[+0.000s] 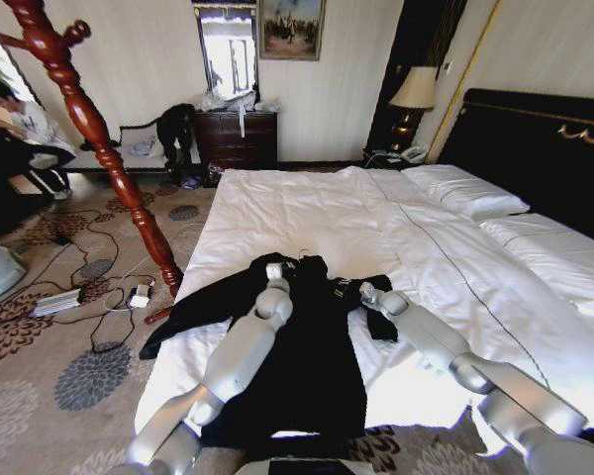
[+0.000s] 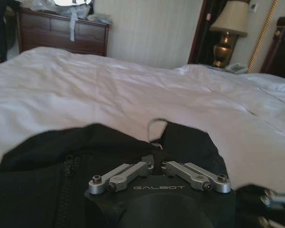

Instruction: Pick up the clothes from the bed and hang them on the clothes hanger.

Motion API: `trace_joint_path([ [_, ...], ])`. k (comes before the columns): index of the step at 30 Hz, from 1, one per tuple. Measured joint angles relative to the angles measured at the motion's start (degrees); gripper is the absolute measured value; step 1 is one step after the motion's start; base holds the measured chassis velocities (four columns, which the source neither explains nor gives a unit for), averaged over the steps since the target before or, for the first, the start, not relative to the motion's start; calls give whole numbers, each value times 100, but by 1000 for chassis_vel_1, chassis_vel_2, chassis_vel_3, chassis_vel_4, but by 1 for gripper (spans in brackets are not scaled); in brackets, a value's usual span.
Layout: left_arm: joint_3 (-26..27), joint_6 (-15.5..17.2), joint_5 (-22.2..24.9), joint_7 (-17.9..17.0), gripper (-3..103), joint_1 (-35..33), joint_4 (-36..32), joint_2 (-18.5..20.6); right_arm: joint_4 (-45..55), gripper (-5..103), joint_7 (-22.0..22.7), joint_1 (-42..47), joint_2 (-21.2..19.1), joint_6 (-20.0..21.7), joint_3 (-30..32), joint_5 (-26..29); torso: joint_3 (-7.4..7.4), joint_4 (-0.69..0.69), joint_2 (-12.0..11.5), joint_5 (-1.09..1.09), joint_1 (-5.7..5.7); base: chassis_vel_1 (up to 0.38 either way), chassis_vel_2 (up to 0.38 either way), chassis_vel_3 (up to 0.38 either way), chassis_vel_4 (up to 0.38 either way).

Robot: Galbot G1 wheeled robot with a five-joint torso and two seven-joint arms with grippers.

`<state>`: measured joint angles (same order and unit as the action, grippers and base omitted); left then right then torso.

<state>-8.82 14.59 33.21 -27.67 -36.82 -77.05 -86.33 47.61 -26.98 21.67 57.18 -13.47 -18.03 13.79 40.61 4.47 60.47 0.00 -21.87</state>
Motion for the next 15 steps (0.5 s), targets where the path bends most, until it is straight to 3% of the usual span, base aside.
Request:
trace_joint_path([
  [3, -272, -1, -80, -5, 0, -208, -1, -46, -5, 18, 9, -3, 32, 13, 5, 99, 0, 0, -1, 0, -1, 0, 0, 0, 0],
  [15, -525, -48, -85, 44, 0, -457, 25, -61, 158, 18, 107, 33, 53, 25, -26, 374, 1, -1, -1, 1, -1, 0, 0, 0, 0],
])
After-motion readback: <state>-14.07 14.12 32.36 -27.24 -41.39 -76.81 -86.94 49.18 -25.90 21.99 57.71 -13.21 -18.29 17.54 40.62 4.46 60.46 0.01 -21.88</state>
